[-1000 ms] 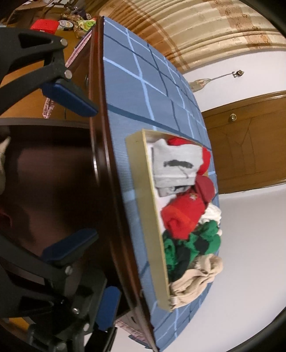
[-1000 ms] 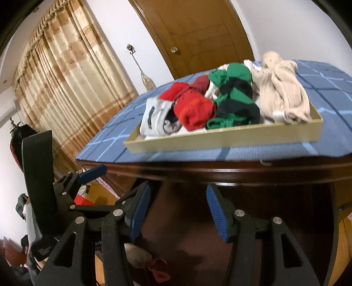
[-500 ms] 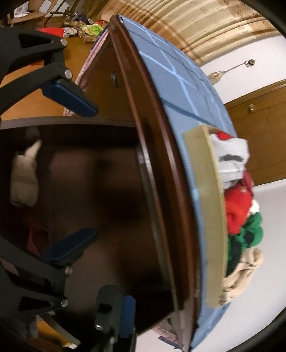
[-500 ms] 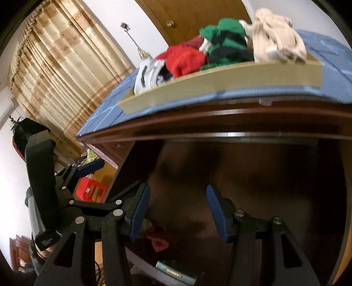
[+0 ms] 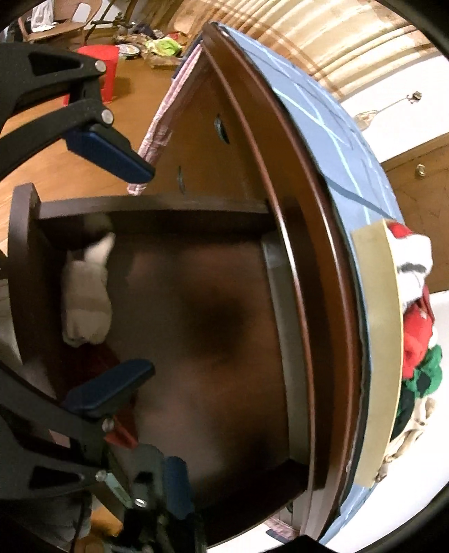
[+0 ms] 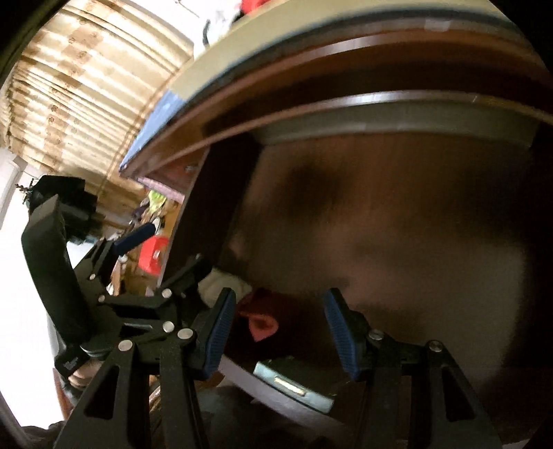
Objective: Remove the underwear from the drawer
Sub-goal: 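Grasp the beige cloth with the left tool while the right grasps the maroon sock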
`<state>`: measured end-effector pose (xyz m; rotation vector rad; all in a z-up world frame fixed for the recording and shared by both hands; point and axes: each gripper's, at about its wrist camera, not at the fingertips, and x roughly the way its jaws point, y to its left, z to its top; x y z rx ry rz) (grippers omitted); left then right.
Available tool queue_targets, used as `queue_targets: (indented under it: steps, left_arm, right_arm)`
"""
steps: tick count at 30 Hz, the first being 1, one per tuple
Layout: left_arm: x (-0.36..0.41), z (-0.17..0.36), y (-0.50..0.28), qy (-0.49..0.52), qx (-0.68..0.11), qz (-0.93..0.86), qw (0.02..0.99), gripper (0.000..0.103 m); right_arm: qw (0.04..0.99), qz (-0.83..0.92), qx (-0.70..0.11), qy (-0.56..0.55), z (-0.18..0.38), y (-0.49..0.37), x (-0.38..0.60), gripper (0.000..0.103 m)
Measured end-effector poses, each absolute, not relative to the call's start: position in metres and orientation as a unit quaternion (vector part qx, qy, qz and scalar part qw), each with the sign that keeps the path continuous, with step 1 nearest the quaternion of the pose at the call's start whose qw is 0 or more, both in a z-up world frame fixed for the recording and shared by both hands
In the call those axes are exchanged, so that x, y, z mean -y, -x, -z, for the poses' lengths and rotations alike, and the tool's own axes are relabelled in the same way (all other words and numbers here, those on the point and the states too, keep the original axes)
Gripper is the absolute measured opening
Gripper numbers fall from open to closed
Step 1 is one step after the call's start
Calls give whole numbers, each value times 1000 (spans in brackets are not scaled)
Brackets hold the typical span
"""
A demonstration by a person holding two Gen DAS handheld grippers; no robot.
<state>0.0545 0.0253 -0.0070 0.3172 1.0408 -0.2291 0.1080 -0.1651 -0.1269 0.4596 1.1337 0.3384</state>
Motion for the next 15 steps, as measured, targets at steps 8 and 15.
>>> queue_targets:
  steps: [8,15]
  left_arm:
    - [-47,-13,-64,-140,-487,83,858,103]
    - [-47,-20,-69,-154,-484,79,858,103]
  right_arm:
    - [759,-193,-583,-217,155,-125,142,57]
    - [735,-205,-626,-160,171,-144,112,56]
